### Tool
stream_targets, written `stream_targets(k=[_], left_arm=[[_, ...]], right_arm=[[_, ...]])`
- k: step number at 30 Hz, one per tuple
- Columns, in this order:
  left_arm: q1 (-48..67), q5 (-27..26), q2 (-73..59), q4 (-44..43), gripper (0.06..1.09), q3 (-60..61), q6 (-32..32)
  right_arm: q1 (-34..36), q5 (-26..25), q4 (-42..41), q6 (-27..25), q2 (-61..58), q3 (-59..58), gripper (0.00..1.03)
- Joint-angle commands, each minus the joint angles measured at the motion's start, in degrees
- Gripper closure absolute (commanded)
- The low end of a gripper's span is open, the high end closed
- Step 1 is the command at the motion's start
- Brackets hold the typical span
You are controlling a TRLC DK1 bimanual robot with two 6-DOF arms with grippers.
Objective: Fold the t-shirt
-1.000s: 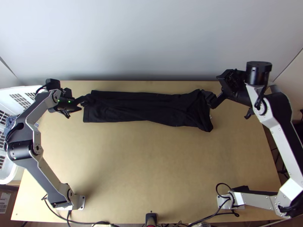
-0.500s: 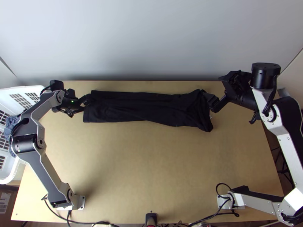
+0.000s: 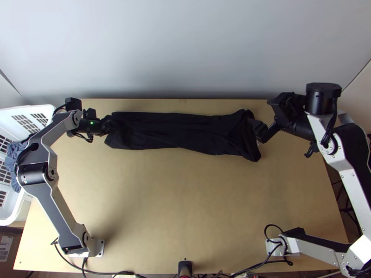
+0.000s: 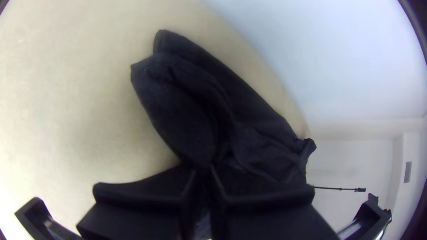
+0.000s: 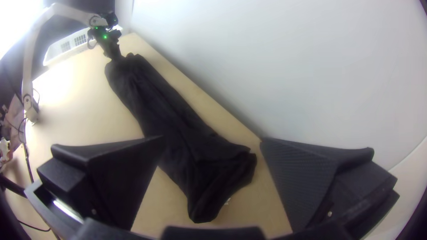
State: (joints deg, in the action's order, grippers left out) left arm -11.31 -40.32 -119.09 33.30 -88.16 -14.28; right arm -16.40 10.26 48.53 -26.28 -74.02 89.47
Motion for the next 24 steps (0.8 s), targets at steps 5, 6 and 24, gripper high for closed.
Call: stream_targets(k=[5,6,24], left_arm=[[-2.1,-3.2,4.4,1.6,1.05,-0.1,-1.9],[-2.5,-3.2,4.8,1.9,1.05,0.0,-1.8],[0.9,-1.1,7.6,5.0,1.05,-3.6,-2.2]], right_arm=[[-0.6,-0.2,0.0,0.6,1.6,-3.4,0.03],[-0.6,-0.2,-0.1,0.6,1.8,-3.6,0.03],[-1.7,-0.5,-2.4,1.7,5.3,-11.5,0.03]])
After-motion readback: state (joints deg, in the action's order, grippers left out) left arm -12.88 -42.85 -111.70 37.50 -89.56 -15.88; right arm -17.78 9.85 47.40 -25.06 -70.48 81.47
